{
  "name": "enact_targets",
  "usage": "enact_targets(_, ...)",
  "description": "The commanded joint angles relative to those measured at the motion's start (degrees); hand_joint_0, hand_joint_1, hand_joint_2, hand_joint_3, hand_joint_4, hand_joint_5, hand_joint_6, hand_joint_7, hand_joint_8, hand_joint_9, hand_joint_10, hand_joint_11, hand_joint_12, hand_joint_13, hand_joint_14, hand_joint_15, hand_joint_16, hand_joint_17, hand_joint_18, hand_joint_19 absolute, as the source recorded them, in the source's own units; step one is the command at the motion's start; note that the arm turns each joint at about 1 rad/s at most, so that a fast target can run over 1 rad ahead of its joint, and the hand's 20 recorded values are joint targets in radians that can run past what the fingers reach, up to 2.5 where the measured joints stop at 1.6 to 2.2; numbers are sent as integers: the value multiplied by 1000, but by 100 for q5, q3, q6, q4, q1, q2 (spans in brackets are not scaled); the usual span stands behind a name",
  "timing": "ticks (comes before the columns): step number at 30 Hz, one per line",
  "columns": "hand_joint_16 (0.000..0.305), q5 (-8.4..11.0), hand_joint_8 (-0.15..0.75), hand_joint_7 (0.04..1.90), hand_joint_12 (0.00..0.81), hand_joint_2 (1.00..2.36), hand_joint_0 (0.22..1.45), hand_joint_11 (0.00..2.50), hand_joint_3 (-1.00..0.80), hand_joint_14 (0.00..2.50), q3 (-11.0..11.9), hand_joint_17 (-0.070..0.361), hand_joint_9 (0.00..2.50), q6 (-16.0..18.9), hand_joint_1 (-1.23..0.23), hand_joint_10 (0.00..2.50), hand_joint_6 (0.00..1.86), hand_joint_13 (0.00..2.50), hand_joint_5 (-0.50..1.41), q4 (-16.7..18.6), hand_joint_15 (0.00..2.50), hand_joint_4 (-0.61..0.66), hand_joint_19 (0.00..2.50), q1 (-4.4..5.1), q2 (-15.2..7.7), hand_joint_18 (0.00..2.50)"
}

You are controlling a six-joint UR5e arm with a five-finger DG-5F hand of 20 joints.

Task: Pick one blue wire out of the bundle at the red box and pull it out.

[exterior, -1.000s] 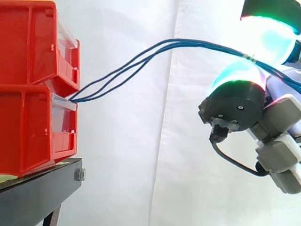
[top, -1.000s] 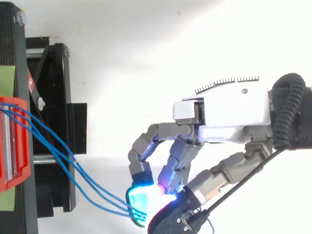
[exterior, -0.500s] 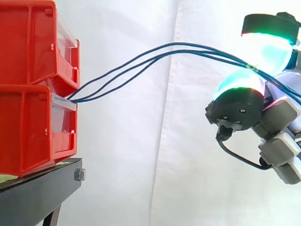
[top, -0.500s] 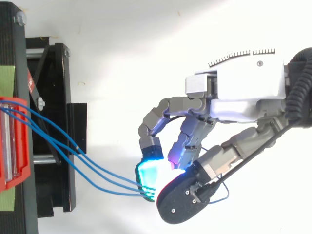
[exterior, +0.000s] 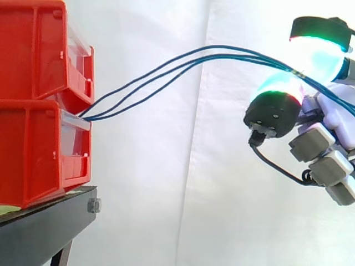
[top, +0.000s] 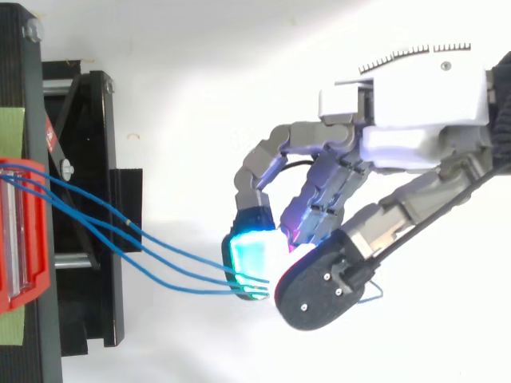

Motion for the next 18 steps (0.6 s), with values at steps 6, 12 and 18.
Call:
enact_targets(6, 48, -89, 250, 865, 387, 1000, 730, 795, -500, 20, 8, 107, 850, -37, -883, 11, 945, 896, -243, -103, 567, -209, 475, -70, 27, 870)
enact_targets(12, 48, -89, 267, 892, 391, 1000, 650, 813, -500, 19, -1, 108, 885, -37, -874, 11, 944, 894, -221, -103, 590, -165, 513, -78, 18, 838)
enact_targets(18, 49, -89, 287, 926, 407, 1000, 610, 816, -500, 19, -1, 109, 939, -37, -778, 12, 941, 907, -202, -103, 602, -82, 543, -78, 18, 826)
